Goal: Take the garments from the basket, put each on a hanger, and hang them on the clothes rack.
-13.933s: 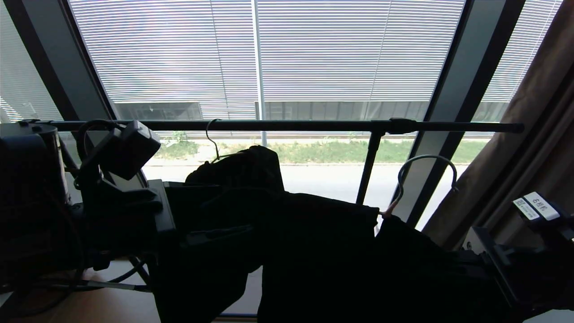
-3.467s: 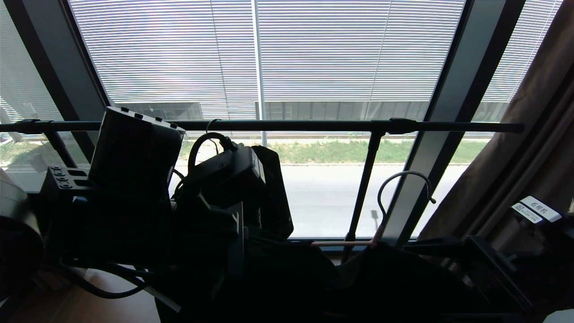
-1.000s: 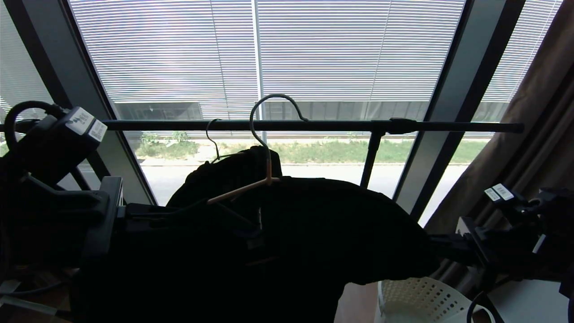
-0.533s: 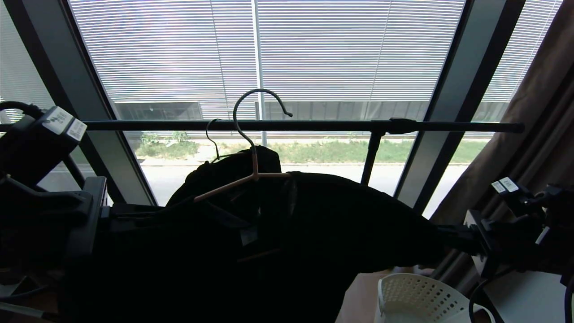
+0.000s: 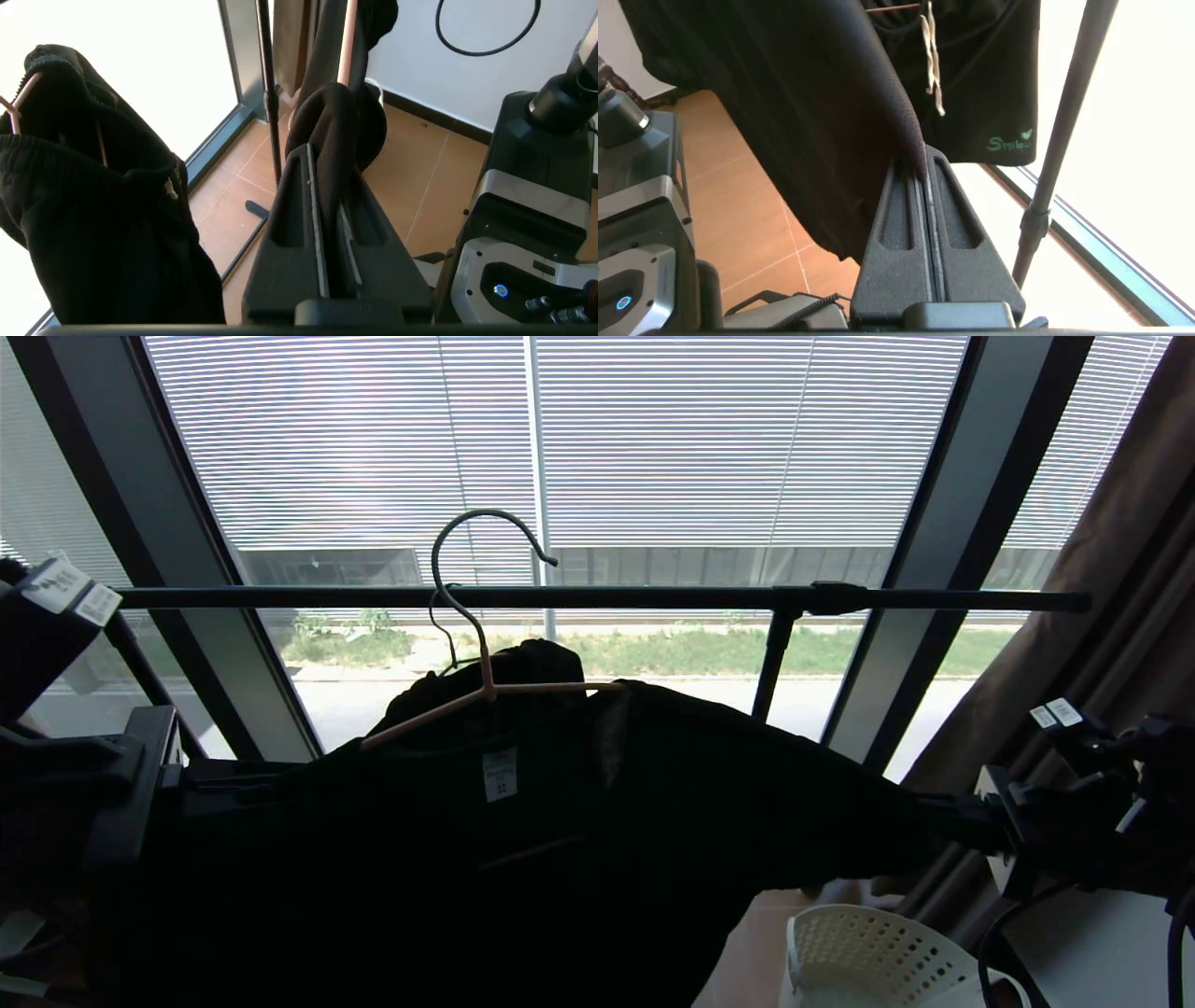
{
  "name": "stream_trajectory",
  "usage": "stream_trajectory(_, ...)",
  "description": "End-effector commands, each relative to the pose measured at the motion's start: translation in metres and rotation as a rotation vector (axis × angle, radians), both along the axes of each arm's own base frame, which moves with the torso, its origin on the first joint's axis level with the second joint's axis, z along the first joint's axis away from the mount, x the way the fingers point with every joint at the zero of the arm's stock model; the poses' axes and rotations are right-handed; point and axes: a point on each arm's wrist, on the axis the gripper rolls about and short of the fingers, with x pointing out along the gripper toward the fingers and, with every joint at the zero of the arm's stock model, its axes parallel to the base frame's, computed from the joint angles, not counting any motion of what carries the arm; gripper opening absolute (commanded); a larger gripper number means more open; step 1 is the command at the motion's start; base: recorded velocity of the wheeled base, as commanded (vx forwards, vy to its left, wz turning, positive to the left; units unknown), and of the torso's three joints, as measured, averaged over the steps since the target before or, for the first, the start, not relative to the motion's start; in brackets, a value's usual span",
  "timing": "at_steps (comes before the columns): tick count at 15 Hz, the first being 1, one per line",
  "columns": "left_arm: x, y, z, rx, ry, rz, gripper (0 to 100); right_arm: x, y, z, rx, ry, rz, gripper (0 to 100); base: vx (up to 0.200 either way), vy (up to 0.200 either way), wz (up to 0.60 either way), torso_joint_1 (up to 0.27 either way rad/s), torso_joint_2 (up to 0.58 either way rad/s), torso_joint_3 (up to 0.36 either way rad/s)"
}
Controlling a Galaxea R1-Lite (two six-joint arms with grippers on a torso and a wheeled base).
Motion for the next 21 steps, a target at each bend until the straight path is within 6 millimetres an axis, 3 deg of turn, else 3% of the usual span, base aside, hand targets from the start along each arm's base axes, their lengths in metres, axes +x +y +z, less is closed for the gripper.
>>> stream_trajectory(1, 0.0, 0.002, -0.001, 0.0, 0.0, 0.013, 0, 0.002, -0.001, -0.002, 0.001, 0.007, -0.004, 0, 0.0, 0.0, 0.0, 0.0, 0.0, 0.0)
stream_trajectory(9, 0.001, 0.003, -0.005, 0.004, 0.017, 0.02, 0, -0.008, 0.002, 0.001, -0.001, 0.001, 0.004, 0, 0.0, 0.0, 0.0, 0.0, 0.0, 0.0)
stream_trajectory(10, 0.001, 0.003, -0.005, 0.003, 0.018, 0.021, 0, -0.008, 0.003, 0.001, -0.001, 0.0, 0.007, 100, 0.0, 0.0, 0.0, 0.0, 0.0, 0.0)
stream_trajectory(17, 0.008, 0.002, -0.008, -0.033, 0.057, 0.043, 0, -0.012, 0.012, 0.008, -0.024, -0.04, 0.012, 100, 0.0, 0.0, 0.0, 0.0, 0.0, 0.0)
stream_trajectory(21, 0.018, 0.0, -0.015, -0.023, 0.098, 0.045, 0, -0.028, 0.049, 0.025, -0.111, -0.1, -0.088, 100, 0.0, 0.0, 0.0, 0.0, 0.0, 0.0)
